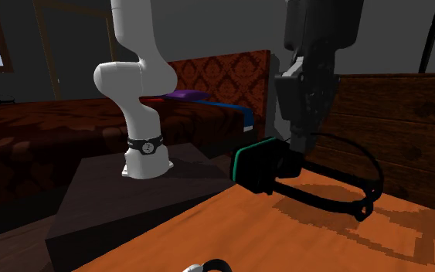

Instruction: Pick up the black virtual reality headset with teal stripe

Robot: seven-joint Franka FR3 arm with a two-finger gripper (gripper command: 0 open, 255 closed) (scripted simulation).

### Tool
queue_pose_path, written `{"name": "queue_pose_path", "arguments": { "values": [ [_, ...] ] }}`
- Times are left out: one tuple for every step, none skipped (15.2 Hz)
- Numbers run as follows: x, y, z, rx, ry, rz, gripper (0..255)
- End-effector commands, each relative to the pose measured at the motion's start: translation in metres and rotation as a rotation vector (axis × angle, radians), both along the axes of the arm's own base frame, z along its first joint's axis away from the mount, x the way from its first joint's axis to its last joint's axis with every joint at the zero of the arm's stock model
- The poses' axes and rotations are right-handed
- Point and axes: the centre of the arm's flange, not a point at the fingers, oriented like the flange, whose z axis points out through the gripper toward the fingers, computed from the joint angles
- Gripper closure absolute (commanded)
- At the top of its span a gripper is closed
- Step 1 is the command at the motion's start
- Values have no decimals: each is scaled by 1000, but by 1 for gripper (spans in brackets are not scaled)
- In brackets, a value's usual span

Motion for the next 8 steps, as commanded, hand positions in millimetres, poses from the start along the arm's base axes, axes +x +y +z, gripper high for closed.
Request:
{"name": "queue_pose_path", "arguments": {
  "values": [
    [-1, 0, 11, 0, 0, 0, 255],
    [-1, 0, 16, 0, 0, 0, 255],
    [-1, 0, 21, 0, 0, 0, 255],
    [-1, 0, 27, 0, 0, 0, 255],
    [-1, 0, 32, 0, 0, 0, 255],
    [-1, 0, 37, 0, 0, 0, 255],
    [-1, 0, 38, 0, 0, 0, 255],
    [-1, 0, 38, 0, 0, 0, 255]
  ]
}}
